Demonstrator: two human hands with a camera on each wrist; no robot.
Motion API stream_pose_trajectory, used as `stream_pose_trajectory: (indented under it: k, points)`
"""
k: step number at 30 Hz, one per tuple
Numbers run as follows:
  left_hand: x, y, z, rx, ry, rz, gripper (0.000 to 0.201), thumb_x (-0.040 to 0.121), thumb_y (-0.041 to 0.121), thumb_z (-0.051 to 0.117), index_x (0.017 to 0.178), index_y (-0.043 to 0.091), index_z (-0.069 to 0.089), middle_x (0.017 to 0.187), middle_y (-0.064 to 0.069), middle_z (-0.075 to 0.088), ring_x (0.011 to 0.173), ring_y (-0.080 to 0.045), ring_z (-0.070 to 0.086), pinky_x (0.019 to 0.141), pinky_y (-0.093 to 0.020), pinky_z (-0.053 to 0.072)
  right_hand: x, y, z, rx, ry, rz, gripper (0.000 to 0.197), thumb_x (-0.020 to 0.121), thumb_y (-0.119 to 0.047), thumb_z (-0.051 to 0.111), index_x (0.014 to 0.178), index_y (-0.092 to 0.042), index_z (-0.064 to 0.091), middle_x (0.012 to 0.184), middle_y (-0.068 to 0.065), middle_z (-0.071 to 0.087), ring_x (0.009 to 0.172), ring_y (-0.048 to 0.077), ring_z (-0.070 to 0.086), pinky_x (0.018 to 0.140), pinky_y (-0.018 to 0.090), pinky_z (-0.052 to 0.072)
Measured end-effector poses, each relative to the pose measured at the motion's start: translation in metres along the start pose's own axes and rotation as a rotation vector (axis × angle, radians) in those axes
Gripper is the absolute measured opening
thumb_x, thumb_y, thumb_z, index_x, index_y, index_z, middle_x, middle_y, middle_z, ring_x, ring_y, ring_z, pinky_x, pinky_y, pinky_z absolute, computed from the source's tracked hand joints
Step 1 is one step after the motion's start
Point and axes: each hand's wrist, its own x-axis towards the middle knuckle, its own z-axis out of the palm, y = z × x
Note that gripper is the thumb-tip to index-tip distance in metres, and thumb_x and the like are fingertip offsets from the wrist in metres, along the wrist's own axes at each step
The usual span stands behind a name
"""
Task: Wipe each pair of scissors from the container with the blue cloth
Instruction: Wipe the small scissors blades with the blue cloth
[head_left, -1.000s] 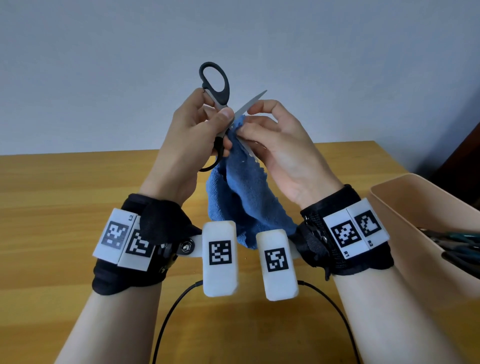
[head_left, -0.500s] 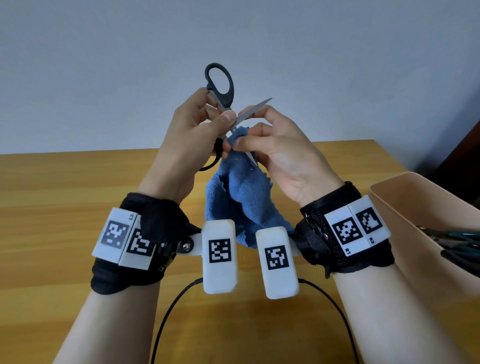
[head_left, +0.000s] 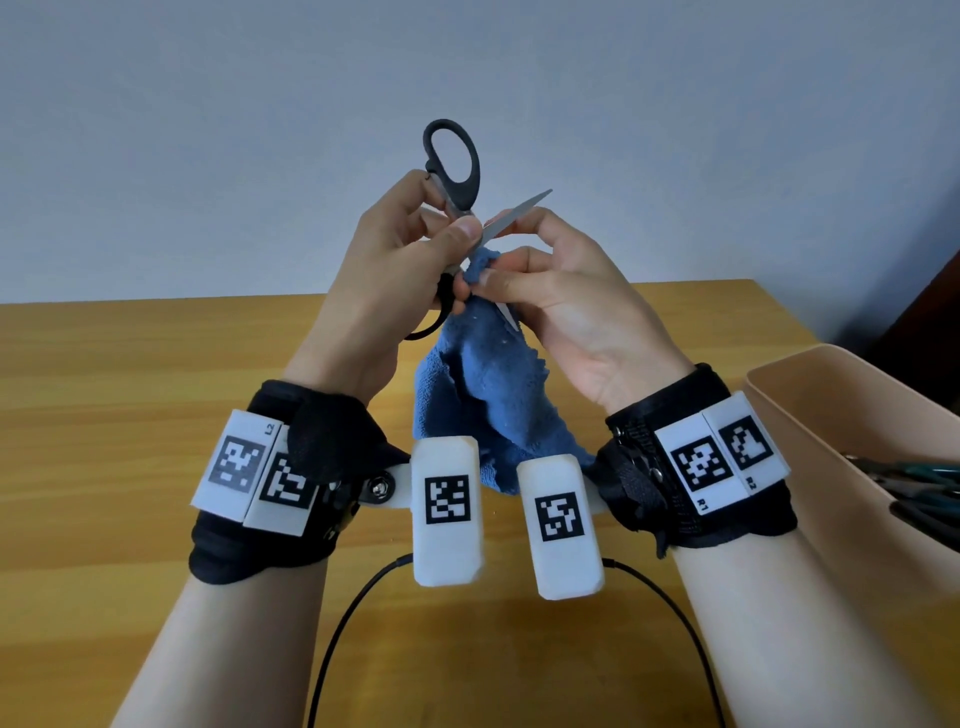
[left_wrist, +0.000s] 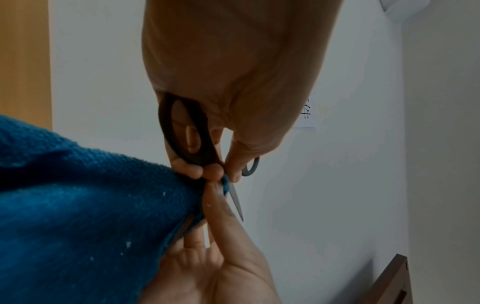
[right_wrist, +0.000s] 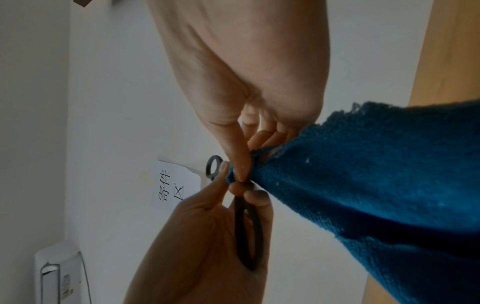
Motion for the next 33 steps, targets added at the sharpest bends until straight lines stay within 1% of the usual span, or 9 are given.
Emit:
stream_pose_trajectory:
  k: [2,4,7,10,14,17,26,30,33]
  points:
    - [-0.001,0.001,0.001,-0.018,-0.003,-0.003,0.011,0.102,0.009,0.054,0.092,0.012,0.051,0.076,-0.004,0.054,0.055,-0.011,0.051,0.056,-0.024,0.049,0.0,0.0,0.003,0.029,0.025,0.007,0.04,0.079,0.003,0.074,0.115,-0.006,0.057,0.08,0.014,0.069,0.083,0.033,0.067,0.096,0.054,0.052]
    - [-0.001,0.002,0.001,-0.031,0.001,0.001,0.011,0.102,0.009,0.055,0.091,0.012,0.052,0.078,-0.005,0.054,0.056,-0.011,0.05,0.056,-0.024,0.049,0.001,0.001,0.005,0.039,0.035,0.014,0.045,0.074,-0.005,0.079,0.114,-0.007,0.059,0.083,0.017,0.068,0.083,0.035,0.067,0.097,0.059,0.049]
    - [-0.001,0.002,-0.001,-0.028,0.006,0.005,0.008,0.102,0.009,0.056,0.094,0.008,0.052,0.082,-0.008,0.054,0.056,-0.012,0.051,0.057,-0.024,0.049,0.002,0.001,0.004,0.015,0.026,0.017,0.04,0.073,-0.004,0.078,0.108,-0.011,0.06,0.079,0.011,0.067,0.081,0.032,0.068,0.093,0.053,0.053]
    - [-0.001,0.002,-0.004,-0.023,0.029,0.004,0.006,0.1,0.008,0.057,0.097,0.008,0.053,0.084,-0.011,0.051,0.054,-0.014,0.05,0.056,-0.025,0.049,0.002,0.0,0.002,-0.015,0.007,0.026,0.033,0.079,0.003,0.073,0.104,-0.014,0.06,0.074,0.005,0.068,0.08,0.023,0.069,0.083,0.037,0.052]
    - [0.0,0.003,-0.01,-0.039,0.082,0.011,0.018,0.1,0.008,0.057,0.085,0.012,0.048,0.076,0.001,0.052,0.055,-0.014,0.051,0.055,-0.025,0.048,0.002,-0.002,0.0,-0.045,-0.018,0.05,0.033,0.081,0.005,0.071,0.105,-0.016,0.06,0.071,0.002,0.064,0.072,0.017,0.063,0.067,0.025,0.045]
    - [0.0,0.002,-0.013,-0.056,0.098,0.013,0.024,0.1,0.01,0.058,0.08,0.017,0.048,0.078,-0.001,0.053,0.056,-0.015,0.052,0.054,-0.023,0.047,0.002,-0.002,-0.001,-0.053,-0.033,0.049,0.034,0.081,0.006,0.07,0.105,-0.016,0.059,0.068,0.0,0.062,0.067,0.014,0.061,0.061,0.022,0.044]
    - [0.002,0.0,-0.014,-0.059,0.124,0.011,0.023,0.1,0.01,0.059,0.08,0.015,0.048,0.078,-0.001,0.054,0.057,-0.015,0.053,0.055,-0.023,0.048,0.002,-0.006,-0.006,-0.056,-0.067,0.035,0.035,0.082,0.01,0.068,0.106,-0.013,0.057,0.06,-0.006,0.061,0.065,0.01,0.063,0.058,0.016,0.046]
    - [0.003,-0.002,-0.015,-0.057,0.131,0.016,0.016,0.1,0.011,0.059,0.088,0.01,0.049,0.079,-0.002,0.053,0.058,-0.015,0.053,0.057,-0.025,0.049,0.001,-0.008,-0.008,-0.086,-0.064,0.041,0.035,0.081,0.009,0.069,0.104,-0.014,0.058,0.06,-0.006,0.062,0.068,0.012,0.063,0.063,0.021,0.045]
    - [0.003,-0.003,-0.013,-0.057,0.123,0.019,0.02,0.1,0.011,0.059,0.084,0.013,0.048,0.079,-0.002,0.053,0.058,-0.016,0.053,0.057,-0.025,0.049,0.0,-0.01,-0.01,-0.103,-0.061,0.045,0.034,0.081,0.009,0.068,0.104,-0.013,0.058,0.061,-0.006,0.063,0.072,0.014,0.063,0.07,0.025,0.046]
